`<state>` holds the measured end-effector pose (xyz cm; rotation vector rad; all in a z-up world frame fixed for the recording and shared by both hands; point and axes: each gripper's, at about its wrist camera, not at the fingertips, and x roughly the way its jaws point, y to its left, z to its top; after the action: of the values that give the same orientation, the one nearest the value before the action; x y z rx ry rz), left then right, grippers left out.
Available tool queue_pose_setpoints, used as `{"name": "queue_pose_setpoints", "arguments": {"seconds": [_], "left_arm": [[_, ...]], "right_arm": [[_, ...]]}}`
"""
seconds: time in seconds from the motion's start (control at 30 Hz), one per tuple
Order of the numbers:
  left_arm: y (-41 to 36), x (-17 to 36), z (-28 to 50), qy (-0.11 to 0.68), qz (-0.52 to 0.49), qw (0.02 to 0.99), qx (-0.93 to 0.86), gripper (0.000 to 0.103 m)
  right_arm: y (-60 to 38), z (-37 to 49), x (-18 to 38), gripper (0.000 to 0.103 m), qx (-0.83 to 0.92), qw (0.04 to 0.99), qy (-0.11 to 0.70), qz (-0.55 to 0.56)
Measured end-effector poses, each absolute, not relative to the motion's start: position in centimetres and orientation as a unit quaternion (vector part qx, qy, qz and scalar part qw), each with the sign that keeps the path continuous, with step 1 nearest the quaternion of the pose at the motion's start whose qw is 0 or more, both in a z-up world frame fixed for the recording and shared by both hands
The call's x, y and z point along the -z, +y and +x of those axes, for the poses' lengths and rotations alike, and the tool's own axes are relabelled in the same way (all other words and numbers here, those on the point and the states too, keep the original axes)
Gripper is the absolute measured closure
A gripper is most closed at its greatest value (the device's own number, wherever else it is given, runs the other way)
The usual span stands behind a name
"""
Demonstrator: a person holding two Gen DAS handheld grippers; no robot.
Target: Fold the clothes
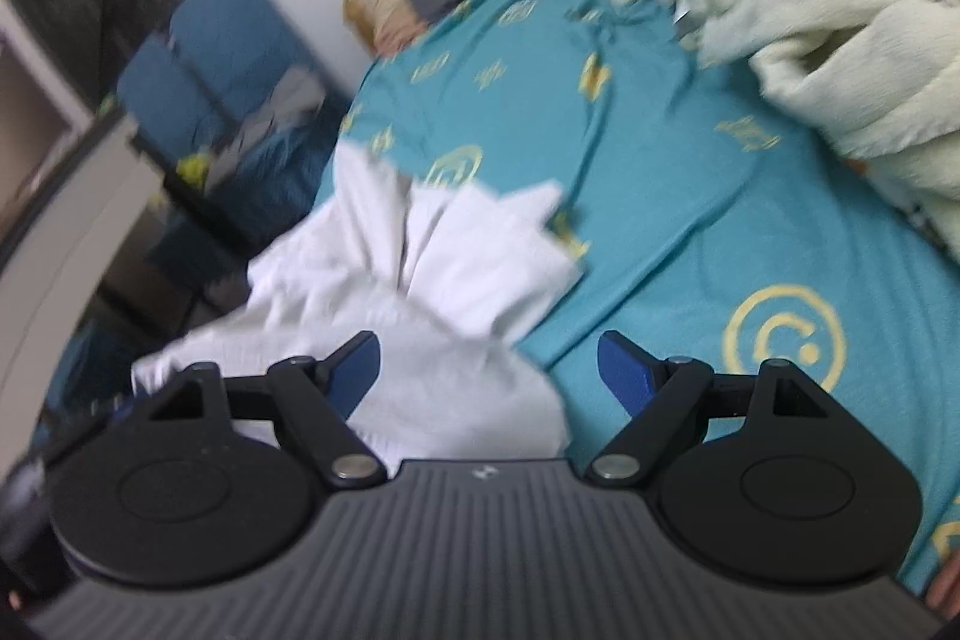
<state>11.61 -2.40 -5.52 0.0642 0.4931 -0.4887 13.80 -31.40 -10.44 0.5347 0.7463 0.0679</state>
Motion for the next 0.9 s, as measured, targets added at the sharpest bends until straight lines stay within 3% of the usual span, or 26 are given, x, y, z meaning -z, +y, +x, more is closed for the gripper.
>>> {"name": "queue_pose_setpoints", "arguments": {"seconds": [0.17,0.3,0.57,0.77,0.9], "left_arm": [[-2.0,6.0,12.3,0.247,0.006,0.939,0.240,0.089],[-1.5,6.3,12.9,0.256,-0.013,0.939,0.229,0.089],[0.0,6.4,13.1,0.263,-0.067,0.938,0.215,0.089],[-0.2,6.5,13.0,0.262,-0.072,0.939,0.211,0.089],[0.1,6.5,12.9,0.260,-0.081,0.940,0.207,0.089]], "right_arm": [[-28.5,14.1,11.3,0.021,-0.055,0.896,0.396,0.196],[-28.1,14.6,12.8,0.033,-0.013,0.888,0.430,0.164],[-25.9,12.6,10.5,0.032,-0.090,0.911,0.369,0.158],[-25.7,13.9,12.3,0.032,-0.044,0.899,0.419,0.121],[-25.2,13.4,11.8,0.034,-0.036,0.910,0.401,0.096]]}}
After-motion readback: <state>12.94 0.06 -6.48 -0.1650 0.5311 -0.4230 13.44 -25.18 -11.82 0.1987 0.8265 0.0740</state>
